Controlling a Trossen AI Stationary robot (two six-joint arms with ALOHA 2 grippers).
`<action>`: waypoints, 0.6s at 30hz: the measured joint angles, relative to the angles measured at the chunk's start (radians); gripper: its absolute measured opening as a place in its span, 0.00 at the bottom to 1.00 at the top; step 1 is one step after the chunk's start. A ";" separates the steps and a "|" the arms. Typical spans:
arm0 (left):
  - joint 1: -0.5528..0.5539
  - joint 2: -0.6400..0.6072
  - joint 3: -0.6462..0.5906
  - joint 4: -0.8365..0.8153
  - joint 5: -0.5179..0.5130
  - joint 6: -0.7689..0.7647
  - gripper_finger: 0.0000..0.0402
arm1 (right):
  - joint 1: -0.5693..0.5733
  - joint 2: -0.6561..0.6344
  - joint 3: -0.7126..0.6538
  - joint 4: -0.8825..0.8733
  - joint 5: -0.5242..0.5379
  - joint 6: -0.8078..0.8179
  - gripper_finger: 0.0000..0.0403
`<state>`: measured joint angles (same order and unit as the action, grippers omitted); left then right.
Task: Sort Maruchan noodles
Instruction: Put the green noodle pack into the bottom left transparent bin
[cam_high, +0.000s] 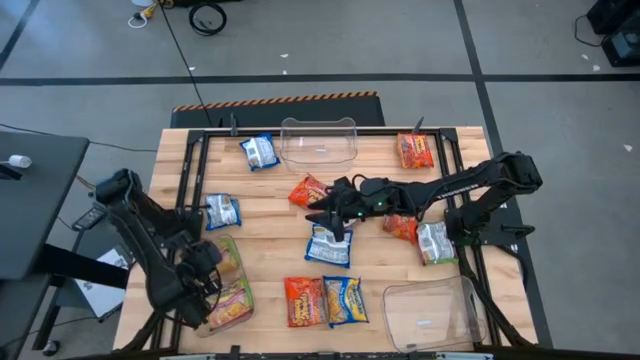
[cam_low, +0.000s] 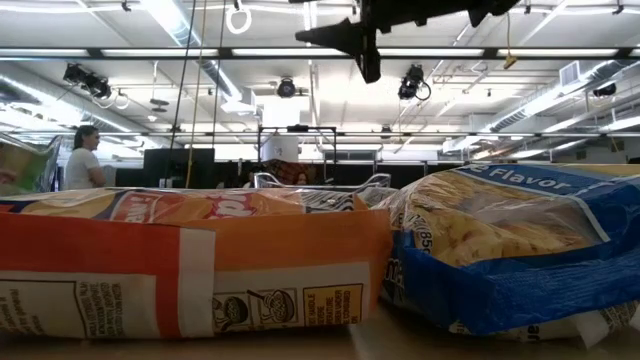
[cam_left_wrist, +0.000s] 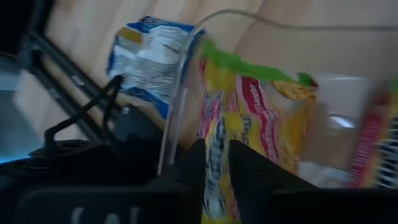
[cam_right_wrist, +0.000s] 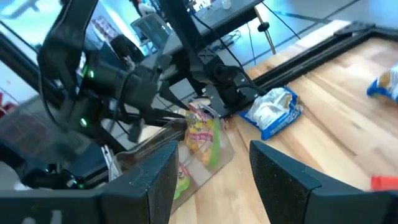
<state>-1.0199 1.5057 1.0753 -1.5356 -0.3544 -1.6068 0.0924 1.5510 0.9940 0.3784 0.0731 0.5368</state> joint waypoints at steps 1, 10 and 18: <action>0.000 -0.019 0.006 0.002 0.001 -0.002 0.24 | 0.002 -0.001 0.016 -0.029 0.001 -0.019 0.51; -0.020 -0.159 0.088 0.236 0.093 0.147 0.46 | 0.043 -0.001 0.100 -0.125 0.012 -0.094 0.51; 0.014 -0.146 -0.023 0.582 0.097 0.114 0.48 | 0.119 -0.001 0.100 -0.220 0.049 -0.085 0.51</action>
<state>-1.0055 1.3600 1.0519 -0.9539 -0.2572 -1.4928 0.2111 1.5505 1.0943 0.1589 0.1220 0.4522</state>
